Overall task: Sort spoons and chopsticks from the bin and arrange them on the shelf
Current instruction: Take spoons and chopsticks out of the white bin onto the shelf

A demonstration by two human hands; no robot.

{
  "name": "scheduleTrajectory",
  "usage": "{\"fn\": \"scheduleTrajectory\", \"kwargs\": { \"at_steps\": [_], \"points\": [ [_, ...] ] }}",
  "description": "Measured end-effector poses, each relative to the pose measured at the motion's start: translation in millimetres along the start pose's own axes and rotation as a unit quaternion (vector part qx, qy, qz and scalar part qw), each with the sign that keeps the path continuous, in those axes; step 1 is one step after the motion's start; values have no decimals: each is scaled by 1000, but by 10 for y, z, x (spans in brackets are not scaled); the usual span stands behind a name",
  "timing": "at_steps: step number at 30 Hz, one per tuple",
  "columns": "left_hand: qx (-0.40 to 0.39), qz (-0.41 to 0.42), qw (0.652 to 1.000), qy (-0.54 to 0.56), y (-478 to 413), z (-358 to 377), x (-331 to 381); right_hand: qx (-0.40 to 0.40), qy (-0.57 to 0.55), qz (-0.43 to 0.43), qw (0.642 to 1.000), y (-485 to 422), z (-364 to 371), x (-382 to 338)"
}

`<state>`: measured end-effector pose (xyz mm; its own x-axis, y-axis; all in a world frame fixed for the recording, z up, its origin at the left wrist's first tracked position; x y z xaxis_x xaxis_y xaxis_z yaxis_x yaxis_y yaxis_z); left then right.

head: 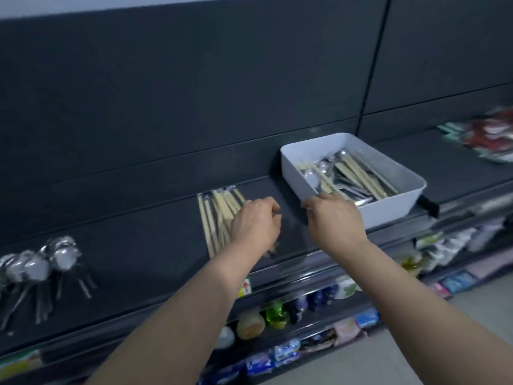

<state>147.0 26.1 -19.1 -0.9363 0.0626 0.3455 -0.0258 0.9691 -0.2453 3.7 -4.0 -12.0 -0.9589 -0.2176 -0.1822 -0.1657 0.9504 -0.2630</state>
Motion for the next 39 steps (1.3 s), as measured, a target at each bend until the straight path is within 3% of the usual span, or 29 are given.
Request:
{"fn": "scheduleTrajectory", "kwargs": {
  "at_steps": [8, 15, 21, 27, 36, 39],
  "points": [
    [19, 42, 999, 14, -662, 262, 807, -7, -5, 59, 998, -417, -108, 1070],
    [1, 43, 999, 0, -1272, 554, 826, -17, -15, 78, 997, -908, 87, 1366],
    [-30, 36, 998, -37, -1753, 747, 830, -86, 8, 82, 993, -1357, 240, 1459],
    [-30, -1, 999, -29, -1853, 791, 635, -174, -14, 37, 984, -1722, 539, 1233],
    [-22, -97, 995, -15, -1902, 751, 687, -198, 3, -57, 978, -2041, 576, 1322],
    [-54, -130, 988, -65, -1937, 806, 789, -183, -6, -84, 980, -2143, 560, 1476]
  ]
}}
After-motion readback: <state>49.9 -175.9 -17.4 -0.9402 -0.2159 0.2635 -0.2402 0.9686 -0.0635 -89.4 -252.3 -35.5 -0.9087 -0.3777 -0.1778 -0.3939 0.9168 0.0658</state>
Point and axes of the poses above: each hand's wrist, its own y-axis away from the middle knuckle, its own z-axis out of the palm, x = y × z, the point moved 3 cm from there along -y, towards the middle knuckle, and after that the axes turned 13 degrees about z, right-handed, at the moved point
